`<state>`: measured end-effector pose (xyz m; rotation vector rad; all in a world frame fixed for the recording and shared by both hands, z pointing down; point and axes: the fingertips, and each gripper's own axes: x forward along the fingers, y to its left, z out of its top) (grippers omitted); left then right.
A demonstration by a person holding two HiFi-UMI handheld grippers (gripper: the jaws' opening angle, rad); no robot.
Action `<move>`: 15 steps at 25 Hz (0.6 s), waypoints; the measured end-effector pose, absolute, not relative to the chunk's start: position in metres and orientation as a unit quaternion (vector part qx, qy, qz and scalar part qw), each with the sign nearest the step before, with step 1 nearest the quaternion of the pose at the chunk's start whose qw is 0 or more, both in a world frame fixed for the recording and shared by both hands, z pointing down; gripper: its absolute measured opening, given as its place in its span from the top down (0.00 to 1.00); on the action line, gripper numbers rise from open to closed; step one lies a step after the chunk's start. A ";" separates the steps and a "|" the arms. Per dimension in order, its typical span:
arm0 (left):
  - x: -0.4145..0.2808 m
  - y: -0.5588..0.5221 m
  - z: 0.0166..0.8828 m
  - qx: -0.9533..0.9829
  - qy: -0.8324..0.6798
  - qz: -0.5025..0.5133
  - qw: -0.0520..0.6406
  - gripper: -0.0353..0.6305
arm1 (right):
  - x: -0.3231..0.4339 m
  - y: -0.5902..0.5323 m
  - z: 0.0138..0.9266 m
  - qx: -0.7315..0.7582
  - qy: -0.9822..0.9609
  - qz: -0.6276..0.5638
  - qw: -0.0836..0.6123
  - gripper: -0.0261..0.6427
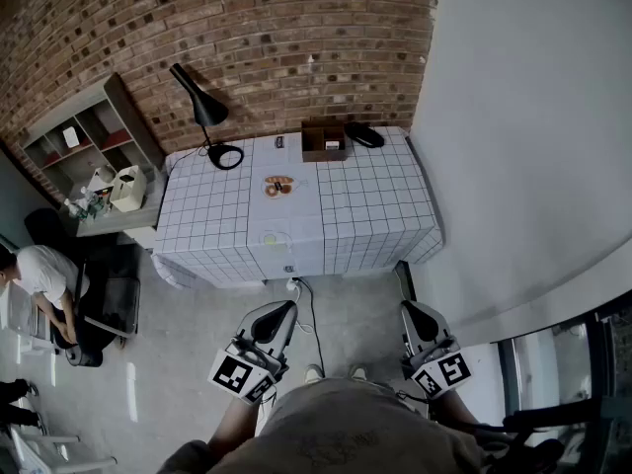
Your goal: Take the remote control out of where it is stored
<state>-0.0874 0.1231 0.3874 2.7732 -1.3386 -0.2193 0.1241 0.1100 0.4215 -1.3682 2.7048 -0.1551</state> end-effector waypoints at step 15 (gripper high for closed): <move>-0.090 0.140 0.398 0.895 -0.444 -0.049 0.019 0.94 | 0.125 0.117 0.420 -0.444 0.892 -0.053 0.064 0.94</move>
